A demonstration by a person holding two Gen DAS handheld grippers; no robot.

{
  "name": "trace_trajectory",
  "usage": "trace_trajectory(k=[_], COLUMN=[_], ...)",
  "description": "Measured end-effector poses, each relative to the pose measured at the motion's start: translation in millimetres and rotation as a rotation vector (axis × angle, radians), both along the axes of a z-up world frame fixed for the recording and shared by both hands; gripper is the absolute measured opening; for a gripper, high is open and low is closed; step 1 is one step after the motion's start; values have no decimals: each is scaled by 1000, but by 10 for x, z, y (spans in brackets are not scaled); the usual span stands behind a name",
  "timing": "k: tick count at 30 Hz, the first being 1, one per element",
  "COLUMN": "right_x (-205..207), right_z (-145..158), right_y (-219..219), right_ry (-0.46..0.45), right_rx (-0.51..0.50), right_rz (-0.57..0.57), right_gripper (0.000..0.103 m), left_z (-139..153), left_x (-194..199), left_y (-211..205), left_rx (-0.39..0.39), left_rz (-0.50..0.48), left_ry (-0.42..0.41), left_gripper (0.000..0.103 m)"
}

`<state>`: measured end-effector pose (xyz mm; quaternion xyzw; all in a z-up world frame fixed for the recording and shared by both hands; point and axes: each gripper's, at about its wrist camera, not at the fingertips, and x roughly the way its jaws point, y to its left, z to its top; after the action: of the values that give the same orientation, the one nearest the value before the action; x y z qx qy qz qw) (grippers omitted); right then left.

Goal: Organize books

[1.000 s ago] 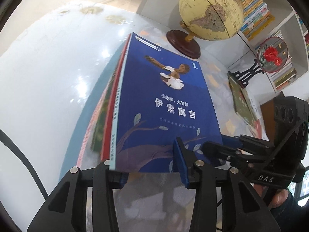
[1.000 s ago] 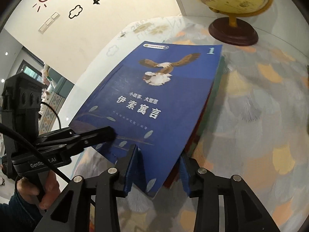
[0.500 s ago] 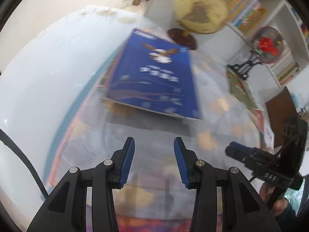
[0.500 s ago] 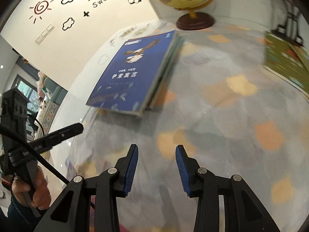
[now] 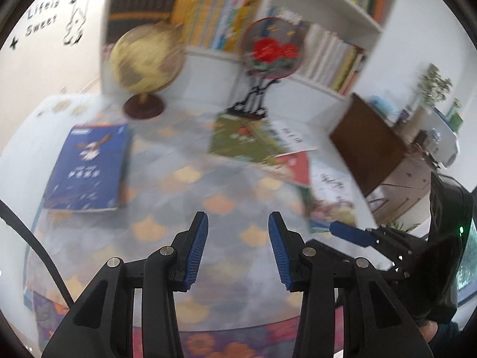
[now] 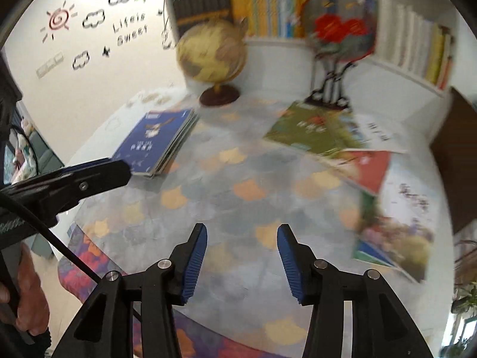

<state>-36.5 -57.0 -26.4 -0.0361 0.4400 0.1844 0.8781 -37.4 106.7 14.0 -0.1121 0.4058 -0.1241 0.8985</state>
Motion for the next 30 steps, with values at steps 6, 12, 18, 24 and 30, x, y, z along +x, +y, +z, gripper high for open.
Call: trace_trajectory(k=[6,12,18,24,30], right_x=[-250,-293,-98,209,501], right_z=[205,292,166,-124,-537], right_y=[-644,-1095,-1433,-1878,-2355], right_ry=[-49,-45,-18,83,174], right_rx=[4,41,59,105,168], right_rz=[-79,-161,-256,-379,-534], right_gripper=[48,48,49,49,49], left_z=[168,255,123,-129,-681], left_x=[-95,-9,329,812,1343], left_y=[-608,-1078,-1335,-1401,-1659], left_rx=[6,51,86,59,44], left_rz=[-57,-136,-206,-264,-400], left_ry=[-37,-36,-12,55,181], left_gripper=[44,47,49,49,49])
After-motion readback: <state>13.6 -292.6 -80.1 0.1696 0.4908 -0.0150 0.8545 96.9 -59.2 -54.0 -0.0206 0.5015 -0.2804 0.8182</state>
